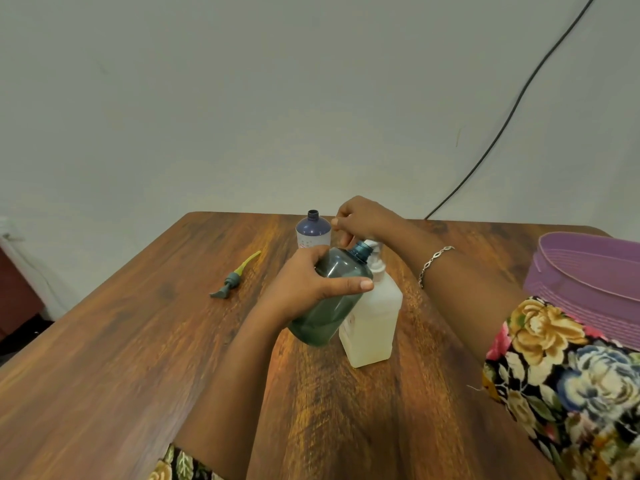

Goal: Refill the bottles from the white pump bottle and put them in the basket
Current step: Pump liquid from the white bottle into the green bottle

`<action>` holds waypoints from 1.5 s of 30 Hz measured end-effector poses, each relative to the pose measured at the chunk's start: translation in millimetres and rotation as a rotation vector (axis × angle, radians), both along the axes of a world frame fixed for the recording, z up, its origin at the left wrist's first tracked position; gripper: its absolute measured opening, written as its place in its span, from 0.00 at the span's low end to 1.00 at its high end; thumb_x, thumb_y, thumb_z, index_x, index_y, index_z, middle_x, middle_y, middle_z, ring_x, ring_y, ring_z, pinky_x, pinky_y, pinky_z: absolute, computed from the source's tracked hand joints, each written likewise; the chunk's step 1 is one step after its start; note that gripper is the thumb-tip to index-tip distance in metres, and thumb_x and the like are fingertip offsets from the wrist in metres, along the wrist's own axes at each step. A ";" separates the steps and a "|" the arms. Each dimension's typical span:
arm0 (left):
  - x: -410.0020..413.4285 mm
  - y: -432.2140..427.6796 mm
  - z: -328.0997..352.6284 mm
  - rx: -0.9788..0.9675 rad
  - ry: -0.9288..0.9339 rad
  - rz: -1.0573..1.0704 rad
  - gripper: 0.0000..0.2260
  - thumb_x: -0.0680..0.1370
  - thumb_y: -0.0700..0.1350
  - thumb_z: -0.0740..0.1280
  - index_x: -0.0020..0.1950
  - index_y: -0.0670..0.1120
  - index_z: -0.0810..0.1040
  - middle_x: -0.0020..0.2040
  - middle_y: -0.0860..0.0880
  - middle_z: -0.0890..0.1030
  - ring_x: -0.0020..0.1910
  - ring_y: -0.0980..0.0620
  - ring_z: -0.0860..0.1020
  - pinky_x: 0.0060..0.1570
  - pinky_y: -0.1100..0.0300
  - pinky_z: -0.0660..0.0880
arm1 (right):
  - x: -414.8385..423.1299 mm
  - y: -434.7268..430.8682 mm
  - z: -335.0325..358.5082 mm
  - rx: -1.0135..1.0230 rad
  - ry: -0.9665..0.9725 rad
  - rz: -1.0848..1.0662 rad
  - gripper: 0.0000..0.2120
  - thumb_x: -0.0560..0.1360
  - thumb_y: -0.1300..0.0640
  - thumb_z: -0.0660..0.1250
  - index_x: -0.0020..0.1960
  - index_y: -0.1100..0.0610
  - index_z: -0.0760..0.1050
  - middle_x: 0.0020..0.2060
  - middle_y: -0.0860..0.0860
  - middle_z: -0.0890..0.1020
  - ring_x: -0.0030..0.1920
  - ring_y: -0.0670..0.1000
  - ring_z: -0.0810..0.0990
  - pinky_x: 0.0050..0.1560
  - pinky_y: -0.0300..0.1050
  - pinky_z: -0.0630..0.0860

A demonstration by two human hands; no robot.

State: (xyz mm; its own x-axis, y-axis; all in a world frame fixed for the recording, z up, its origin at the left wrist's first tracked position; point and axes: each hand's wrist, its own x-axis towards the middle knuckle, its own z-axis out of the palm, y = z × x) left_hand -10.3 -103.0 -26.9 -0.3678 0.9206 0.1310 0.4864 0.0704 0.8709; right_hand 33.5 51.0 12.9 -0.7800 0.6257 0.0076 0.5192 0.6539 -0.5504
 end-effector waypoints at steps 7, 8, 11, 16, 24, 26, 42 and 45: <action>-4.8 4.7 -6.1 -0.037 0.018 -0.005 0.36 0.54 0.68 0.69 0.53 0.47 0.77 0.47 0.48 0.81 0.46 0.49 0.80 0.49 0.51 0.79 | -7.4 5.2 -17.4 0.225 -0.141 -0.095 0.11 0.78 0.56 0.59 0.56 0.59 0.75 0.46 0.53 0.81 0.44 0.53 0.78 0.32 0.40 0.67; -5.2 4.8 -7.2 -0.041 0.013 -0.005 0.36 0.53 0.69 0.69 0.53 0.47 0.77 0.47 0.48 0.81 0.46 0.49 0.80 0.50 0.50 0.79 | -7.2 5.6 -19.5 0.232 -0.144 -0.100 0.11 0.78 0.56 0.59 0.56 0.59 0.75 0.45 0.53 0.80 0.43 0.52 0.77 0.31 0.39 0.66; -5.9 4.6 -7.2 -0.036 0.018 0.005 0.37 0.53 0.69 0.69 0.54 0.46 0.77 0.48 0.45 0.82 0.46 0.46 0.80 0.51 0.46 0.78 | -9.7 6.2 -18.4 0.179 -0.107 -0.089 0.11 0.78 0.55 0.59 0.54 0.59 0.76 0.47 0.54 0.82 0.46 0.53 0.79 0.34 0.39 0.68; -3.0 2.7 2.1 -0.014 0.043 0.014 0.35 0.53 0.69 0.68 0.50 0.46 0.77 0.47 0.45 0.82 0.46 0.45 0.80 0.49 0.48 0.77 | -8.6 7.4 -4.4 0.074 -0.070 -0.059 0.14 0.78 0.54 0.61 0.56 0.63 0.77 0.48 0.57 0.82 0.45 0.53 0.77 0.45 0.45 0.70; -7.1 4.5 -1.8 -0.044 0.063 -0.001 0.36 0.54 0.68 0.70 0.53 0.46 0.77 0.47 0.46 0.82 0.46 0.47 0.80 0.51 0.47 0.78 | -6.6 4.2 -15.7 0.268 -0.178 -0.147 0.11 0.79 0.55 0.59 0.56 0.58 0.75 0.42 0.52 0.76 0.42 0.52 0.75 0.41 0.44 0.70; -6.8 5.1 -4.5 -0.052 0.048 -0.001 0.33 0.57 0.66 0.72 0.53 0.46 0.77 0.47 0.46 0.82 0.46 0.48 0.80 0.51 0.48 0.78 | -5.3 2.1 -18.0 0.303 -0.185 -0.158 0.10 0.79 0.56 0.58 0.56 0.58 0.74 0.42 0.52 0.76 0.42 0.52 0.74 0.40 0.44 0.69; -7.9 7.7 -3.2 -0.026 0.064 -0.001 0.34 0.55 0.67 0.72 0.53 0.47 0.77 0.46 0.50 0.81 0.45 0.52 0.79 0.46 0.58 0.78 | -0.4 0.8 -7.9 0.219 -0.192 -0.171 0.11 0.78 0.59 0.58 0.58 0.60 0.73 0.51 0.55 0.79 0.44 0.54 0.73 0.41 0.43 0.68; -6.2 6.7 -6.6 -0.047 0.048 0.016 0.32 0.59 0.65 0.75 0.54 0.45 0.77 0.47 0.48 0.81 0.46 0.51 0.79 0.48 0.55 0.77 | 0.1 -1.1 -14.4 0.236 -0.212 -0.174 0.10 0.78 0.59 0.58 0.55 0.59 0.74 0.42 0.52 0.75 0.42 0.53 0.74 0.31 0.40 0.64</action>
